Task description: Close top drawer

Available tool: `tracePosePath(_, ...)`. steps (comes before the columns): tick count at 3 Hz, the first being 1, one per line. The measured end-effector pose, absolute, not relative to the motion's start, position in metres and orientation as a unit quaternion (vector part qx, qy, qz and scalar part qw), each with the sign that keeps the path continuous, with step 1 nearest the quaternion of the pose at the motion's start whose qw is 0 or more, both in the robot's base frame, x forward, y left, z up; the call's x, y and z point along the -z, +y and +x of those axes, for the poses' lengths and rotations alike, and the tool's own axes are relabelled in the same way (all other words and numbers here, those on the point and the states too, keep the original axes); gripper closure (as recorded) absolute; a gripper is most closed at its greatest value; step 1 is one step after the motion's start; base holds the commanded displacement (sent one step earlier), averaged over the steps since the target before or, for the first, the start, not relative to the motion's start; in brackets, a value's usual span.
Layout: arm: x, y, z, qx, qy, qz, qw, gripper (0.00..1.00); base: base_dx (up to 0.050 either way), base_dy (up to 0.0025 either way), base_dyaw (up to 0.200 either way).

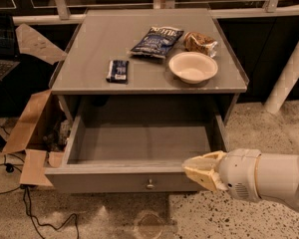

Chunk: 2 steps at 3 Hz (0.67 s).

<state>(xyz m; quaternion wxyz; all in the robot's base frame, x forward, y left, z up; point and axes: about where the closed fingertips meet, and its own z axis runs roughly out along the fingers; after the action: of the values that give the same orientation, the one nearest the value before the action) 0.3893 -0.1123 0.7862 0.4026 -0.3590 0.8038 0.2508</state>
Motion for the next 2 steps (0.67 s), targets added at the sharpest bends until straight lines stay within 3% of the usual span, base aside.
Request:
tracePosePath(1,-0.786,-0.112,0.389,-0.250,0.804,-0.360,0.402,1.00,0.000,0.00000,0.000)
tracePosePath(2,-0.775,-0.115,0.388,-0.237,0.809,-0.359,0.400,1.00,0.000,0.00000,0.000)
